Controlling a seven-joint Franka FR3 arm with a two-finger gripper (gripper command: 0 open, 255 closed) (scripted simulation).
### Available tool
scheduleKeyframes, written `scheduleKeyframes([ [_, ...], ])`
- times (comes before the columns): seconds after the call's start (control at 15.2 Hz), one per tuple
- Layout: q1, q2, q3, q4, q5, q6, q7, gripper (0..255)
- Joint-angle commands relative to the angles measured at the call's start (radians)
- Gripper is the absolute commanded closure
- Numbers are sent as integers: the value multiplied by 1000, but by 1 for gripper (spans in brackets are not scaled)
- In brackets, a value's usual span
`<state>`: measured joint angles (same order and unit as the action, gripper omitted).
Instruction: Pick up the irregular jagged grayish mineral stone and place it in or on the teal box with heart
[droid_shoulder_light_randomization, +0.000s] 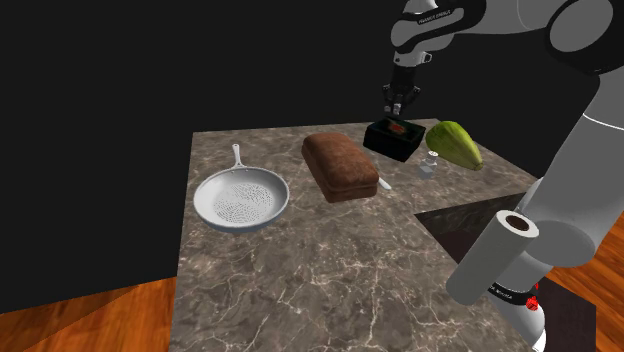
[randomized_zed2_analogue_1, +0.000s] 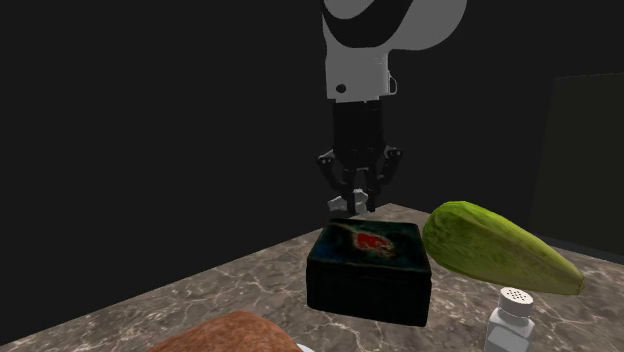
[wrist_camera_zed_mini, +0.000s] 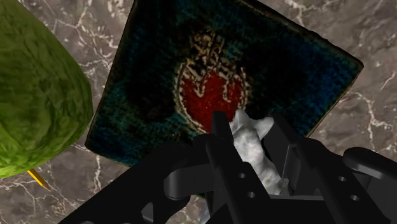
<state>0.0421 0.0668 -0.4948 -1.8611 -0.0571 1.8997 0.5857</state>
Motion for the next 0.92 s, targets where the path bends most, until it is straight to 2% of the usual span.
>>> scheduleKeyframes([
  [0.0, 0, 0, 0, 0, 0, 1, 0, 255],
  [0.07, 0, 0, 0, 0, 0, 1, 0, 255],
  [0.13, 0, 0, 0, 0, 0, 1, 0, 0],
  [0.46, 0, 0, 0, 0, 0, 1, 0, 0],
  [0.73, 5, -10, 3, 116, -3, -125, 2, 0],
  [0.86, 5, -10, 3, 116, -3, -125, 2, 0],
])
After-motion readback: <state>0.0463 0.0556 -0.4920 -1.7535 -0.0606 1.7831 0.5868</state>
